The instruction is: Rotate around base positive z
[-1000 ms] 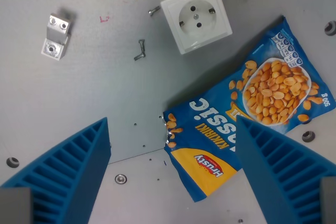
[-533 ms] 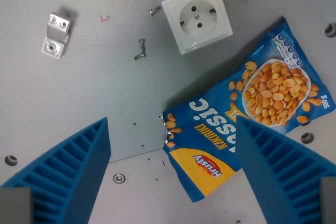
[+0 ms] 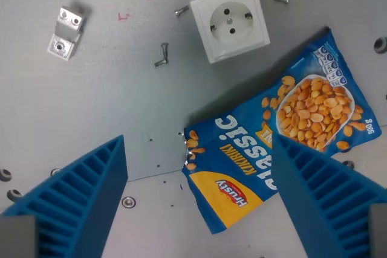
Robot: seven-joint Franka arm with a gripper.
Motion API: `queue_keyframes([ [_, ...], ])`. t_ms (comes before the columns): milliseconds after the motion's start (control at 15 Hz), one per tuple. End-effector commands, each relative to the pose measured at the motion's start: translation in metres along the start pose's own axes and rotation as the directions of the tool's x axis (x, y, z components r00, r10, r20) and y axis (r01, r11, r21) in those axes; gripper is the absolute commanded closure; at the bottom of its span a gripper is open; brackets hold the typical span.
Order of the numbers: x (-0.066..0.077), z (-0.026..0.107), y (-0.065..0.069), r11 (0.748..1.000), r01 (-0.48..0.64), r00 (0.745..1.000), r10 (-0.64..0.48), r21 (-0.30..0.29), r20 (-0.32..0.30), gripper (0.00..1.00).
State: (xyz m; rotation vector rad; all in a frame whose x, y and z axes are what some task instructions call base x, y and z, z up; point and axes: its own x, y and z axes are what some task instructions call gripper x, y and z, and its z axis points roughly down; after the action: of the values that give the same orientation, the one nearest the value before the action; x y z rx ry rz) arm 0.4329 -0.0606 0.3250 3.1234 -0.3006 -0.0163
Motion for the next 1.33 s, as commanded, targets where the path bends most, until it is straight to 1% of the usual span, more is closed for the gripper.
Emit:
queue_keyframes([
  [67, -0.0002, -0.0026, 0.0004, 0.991, 0.132, 0.991, -0.132, -0.002, -0.006, 0.0],
  [667, -0.0002, -0.0026, 0.0004, 0.968, 0.25, 0.968, -0.25, -0.004, -0.007, 0.0],
  [1333, -0.0002, -0.0026, 0.0004, 0.926, 0.376, 0.926, -0.376, -0.007, -0.006, 0.0],
])
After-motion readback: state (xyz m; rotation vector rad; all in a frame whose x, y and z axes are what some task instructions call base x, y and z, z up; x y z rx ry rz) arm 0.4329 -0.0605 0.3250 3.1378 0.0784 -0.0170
